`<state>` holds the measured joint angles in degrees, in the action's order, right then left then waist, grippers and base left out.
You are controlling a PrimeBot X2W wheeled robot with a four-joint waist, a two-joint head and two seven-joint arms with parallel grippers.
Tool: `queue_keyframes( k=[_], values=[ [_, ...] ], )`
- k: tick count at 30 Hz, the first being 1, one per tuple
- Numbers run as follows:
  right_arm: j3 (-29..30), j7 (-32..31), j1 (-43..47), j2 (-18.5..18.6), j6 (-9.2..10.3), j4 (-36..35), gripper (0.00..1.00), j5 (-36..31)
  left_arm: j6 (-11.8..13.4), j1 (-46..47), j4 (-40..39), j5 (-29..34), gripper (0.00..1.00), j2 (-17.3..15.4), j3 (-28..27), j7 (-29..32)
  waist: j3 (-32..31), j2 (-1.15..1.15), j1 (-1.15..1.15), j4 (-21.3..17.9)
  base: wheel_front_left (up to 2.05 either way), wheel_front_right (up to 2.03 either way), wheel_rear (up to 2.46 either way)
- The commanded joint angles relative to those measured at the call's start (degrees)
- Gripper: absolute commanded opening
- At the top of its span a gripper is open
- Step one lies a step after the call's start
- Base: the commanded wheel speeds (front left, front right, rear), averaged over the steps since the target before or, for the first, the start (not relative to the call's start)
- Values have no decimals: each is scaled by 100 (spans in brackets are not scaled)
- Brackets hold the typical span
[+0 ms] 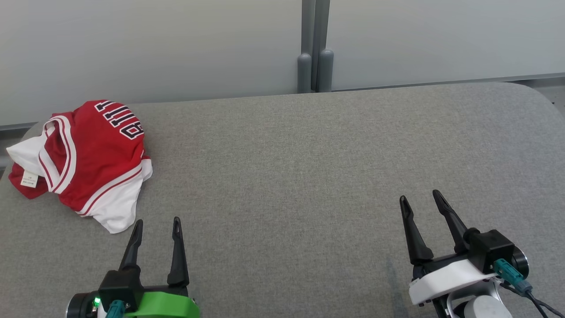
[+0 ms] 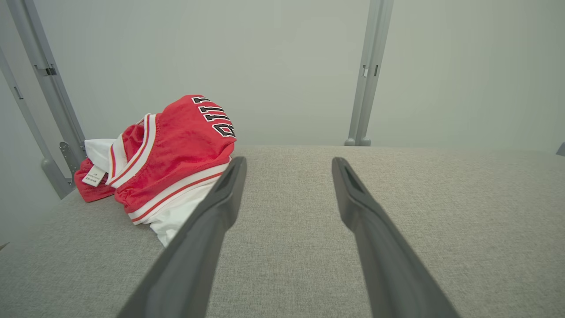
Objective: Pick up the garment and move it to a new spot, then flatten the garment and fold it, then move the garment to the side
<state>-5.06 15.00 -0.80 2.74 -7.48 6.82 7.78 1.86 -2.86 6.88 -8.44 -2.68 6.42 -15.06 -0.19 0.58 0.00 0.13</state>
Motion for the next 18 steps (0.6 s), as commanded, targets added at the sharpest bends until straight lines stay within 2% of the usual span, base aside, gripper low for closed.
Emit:
queue_keyframes(
  k=[1, 18],
  values=[
    [10, 25, 6, 26, -3, 15, 100, -29, 22, -47, 11, -16, 100, -39, -4, -20, 0, -58, 0, -1, 0, 0, 0],
    [39, 25, -32, 26, -3, 48, 100, 26, 4, -8, 40, -44, 100, -37, -16, -14, 21, -58, 0, 4, 0, 0, 0]
  ],
)
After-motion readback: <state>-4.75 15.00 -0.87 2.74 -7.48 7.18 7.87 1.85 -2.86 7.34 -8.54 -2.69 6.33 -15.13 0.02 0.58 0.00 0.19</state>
